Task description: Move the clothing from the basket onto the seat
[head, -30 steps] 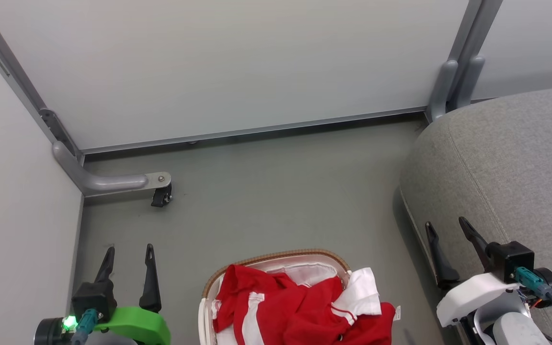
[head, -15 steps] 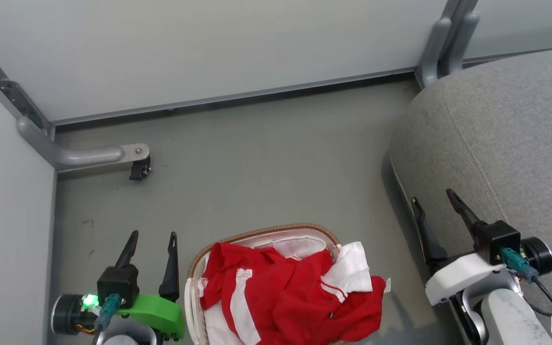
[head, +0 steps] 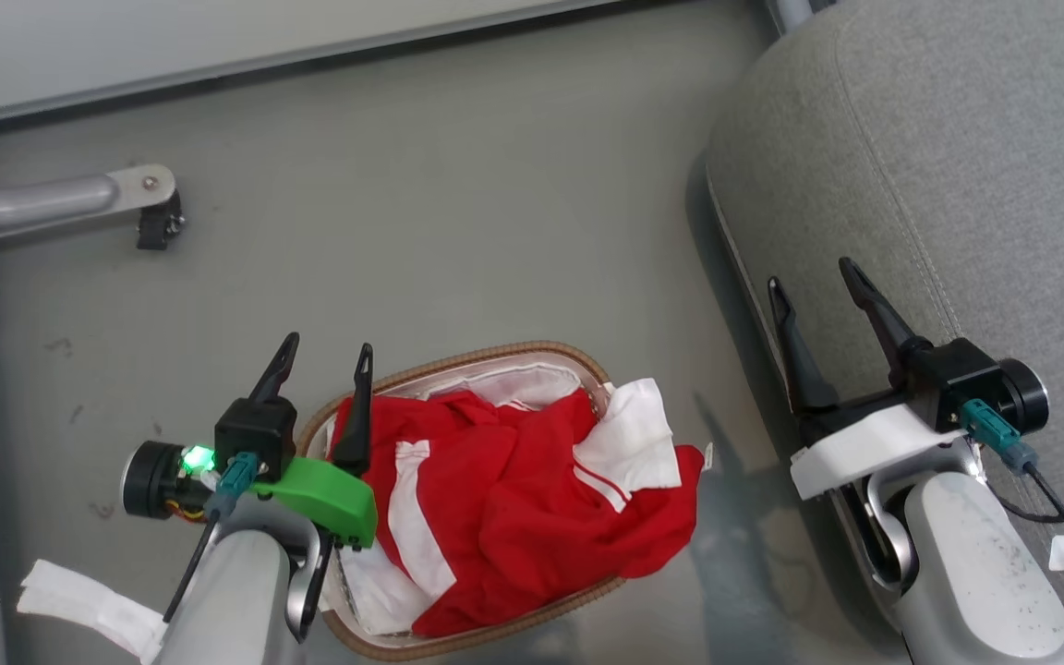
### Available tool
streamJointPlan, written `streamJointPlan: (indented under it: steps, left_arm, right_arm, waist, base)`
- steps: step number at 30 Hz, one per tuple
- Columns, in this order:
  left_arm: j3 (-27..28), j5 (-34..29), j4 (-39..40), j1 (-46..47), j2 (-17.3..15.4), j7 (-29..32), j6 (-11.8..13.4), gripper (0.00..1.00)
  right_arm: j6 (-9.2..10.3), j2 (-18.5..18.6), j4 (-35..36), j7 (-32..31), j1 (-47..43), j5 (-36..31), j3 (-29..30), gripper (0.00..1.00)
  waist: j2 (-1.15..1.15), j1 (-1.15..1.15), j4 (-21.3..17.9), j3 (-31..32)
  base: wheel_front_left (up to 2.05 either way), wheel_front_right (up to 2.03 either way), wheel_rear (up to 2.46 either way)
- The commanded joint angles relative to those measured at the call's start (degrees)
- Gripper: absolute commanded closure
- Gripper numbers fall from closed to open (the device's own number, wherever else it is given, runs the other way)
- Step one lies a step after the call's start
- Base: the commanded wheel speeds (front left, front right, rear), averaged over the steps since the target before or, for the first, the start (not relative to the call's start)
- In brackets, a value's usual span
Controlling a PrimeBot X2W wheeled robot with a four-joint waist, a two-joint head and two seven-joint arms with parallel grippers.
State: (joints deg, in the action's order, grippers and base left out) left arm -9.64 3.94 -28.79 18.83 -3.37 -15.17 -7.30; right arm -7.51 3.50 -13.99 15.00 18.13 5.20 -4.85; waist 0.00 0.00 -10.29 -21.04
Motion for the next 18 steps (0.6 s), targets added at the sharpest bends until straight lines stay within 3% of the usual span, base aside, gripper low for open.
streamJointPlan:
  steps: [1, 18]
  left_arm:
    - [-0.5, -0.1, -0.7, 2.2, -1.2, 0.0, -0.2, 0.00]
    - [-11.7, 4.3, -11.1, 12.7, -7.2, 0.0, -0.2, 0.00]
  right_arm:
    - [0.04, -0.2, 0.7, 0.3, 1.5, 0.5, -0.3, 0.00]
    - [0.04, -0.6, 4.8, 0.3, 7.6, 5.7, -5.1, 0.00]
  waist:
    - [0.00, 0.00, -4.3, -6.6]
    - [0.00, 0.00, -11.5, -20.6]
  base:
    - [0.00, 0.00, 0.00]
    - [0.00, 0.00, 0.00]
